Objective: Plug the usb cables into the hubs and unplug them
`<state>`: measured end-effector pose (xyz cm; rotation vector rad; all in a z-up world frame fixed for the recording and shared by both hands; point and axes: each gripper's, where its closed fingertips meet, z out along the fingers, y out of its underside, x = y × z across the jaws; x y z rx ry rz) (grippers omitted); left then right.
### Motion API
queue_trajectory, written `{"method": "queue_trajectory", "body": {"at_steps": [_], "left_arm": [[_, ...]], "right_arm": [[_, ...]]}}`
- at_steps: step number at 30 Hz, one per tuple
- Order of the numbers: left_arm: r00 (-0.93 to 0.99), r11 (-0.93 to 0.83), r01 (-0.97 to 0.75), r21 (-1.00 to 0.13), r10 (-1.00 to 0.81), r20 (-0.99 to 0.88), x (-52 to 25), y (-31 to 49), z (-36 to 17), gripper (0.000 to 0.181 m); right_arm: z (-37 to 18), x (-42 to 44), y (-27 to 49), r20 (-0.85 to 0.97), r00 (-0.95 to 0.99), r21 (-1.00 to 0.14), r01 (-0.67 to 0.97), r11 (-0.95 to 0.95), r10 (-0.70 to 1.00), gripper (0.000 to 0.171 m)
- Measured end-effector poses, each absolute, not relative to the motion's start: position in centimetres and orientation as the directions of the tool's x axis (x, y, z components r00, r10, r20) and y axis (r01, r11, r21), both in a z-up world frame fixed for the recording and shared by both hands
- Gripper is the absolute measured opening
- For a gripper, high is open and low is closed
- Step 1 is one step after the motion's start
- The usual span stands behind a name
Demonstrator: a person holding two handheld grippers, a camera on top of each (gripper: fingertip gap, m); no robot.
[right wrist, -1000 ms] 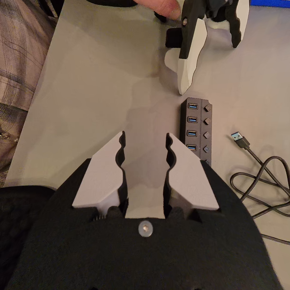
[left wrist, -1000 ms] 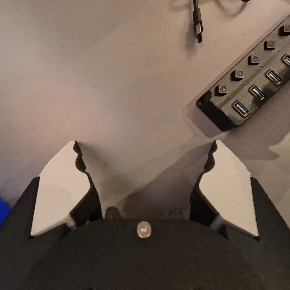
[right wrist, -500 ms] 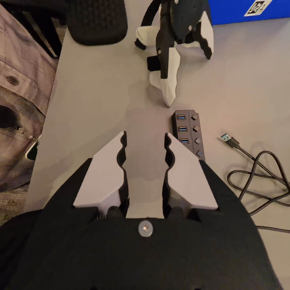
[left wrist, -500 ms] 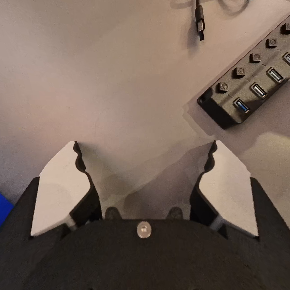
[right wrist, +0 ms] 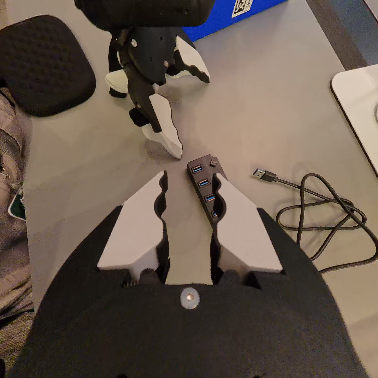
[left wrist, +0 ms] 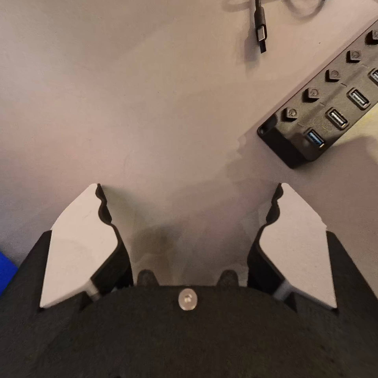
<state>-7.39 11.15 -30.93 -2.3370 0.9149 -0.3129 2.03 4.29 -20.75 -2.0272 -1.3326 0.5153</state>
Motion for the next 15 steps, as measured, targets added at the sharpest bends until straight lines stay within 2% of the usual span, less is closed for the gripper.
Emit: {"method": "queue_trajectory", "body": {"at_steps": [15], "left_arm": [[0.734,-0.580,-0.537,-0.613,-0.679,0.000,-7.4,11.1,-30.9,0.146]], "right_arm": [[-20.0,-0.8,5.6,0.056,0.430,-0.691,0.668,-0.276,0.901,0.038]]}}
